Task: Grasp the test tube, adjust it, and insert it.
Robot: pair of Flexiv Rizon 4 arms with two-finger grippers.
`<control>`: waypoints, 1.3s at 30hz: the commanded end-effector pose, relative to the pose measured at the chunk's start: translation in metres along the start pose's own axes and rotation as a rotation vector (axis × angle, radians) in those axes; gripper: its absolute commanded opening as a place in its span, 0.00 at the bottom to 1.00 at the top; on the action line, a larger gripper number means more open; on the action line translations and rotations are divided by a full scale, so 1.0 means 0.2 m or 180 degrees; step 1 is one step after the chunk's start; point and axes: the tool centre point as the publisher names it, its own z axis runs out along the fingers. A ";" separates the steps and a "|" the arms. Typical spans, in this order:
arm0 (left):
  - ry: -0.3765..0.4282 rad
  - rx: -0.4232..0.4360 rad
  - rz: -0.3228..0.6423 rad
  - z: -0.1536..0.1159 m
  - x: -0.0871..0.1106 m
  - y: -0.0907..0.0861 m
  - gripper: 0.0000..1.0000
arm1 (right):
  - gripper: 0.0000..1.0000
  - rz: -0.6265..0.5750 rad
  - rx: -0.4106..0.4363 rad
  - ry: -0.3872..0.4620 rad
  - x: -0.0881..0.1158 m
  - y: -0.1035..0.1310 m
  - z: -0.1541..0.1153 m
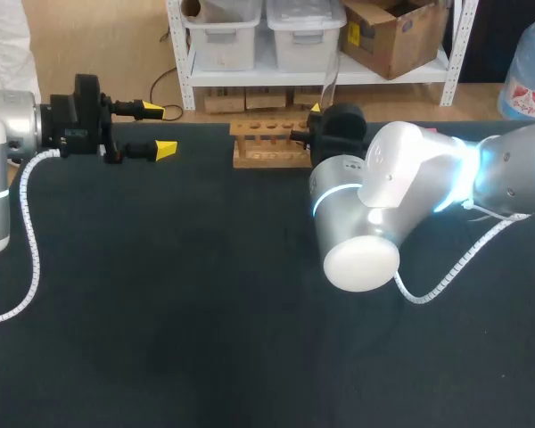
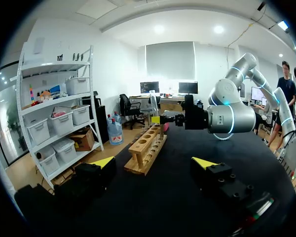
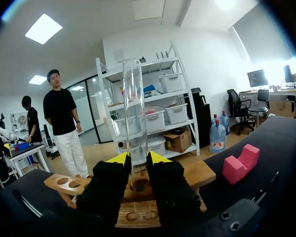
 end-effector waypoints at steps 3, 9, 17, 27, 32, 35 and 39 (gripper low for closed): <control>-0.0015 -0.0016 0.0010 0.00 0.01 -0.01 1.00 | 0.41 0.0012 -0.1197 -0.0007 0.01 0.01 0.00; -0.0015 -0.0016 0.0010 0.00 0.01 -0.01 1.00 | 1.00 0.0014 -0.1176 -0.0011 0.00 0.00 -0.01; -0.0015 -0.0016 0.0010 0.00 0.01 -0.01 1.00 | 1.00 0.0038 -0.1128 -0.0046 -0.04 0.00 -0.05; -0.0015 -0.0016 0.0010 0.00 0.01 -0.01 1.00 | 1.00 0.0069 -0.1381 -0.0055 -0.14 0.05 -0.20; -0.0015 -0.0016 0.0010 0.00 0.01 -0.01 1.00 | 1.00 0.0110 -0.1691 0.0069 -0.19 0.04 -0.28; -0.0015 -0.0016 0.0010 0.00 0.01 -0.01 1.00 | 1.00 0.0167 -0.1857 0.0187 -0.21 0.02 -0.33; -0.0015 -0.0016 0.0010 0.00 0.01 -0.01 1.00 | 1.00 0.0417 -0.1727 0.0256 -0.23 0.00 -0.36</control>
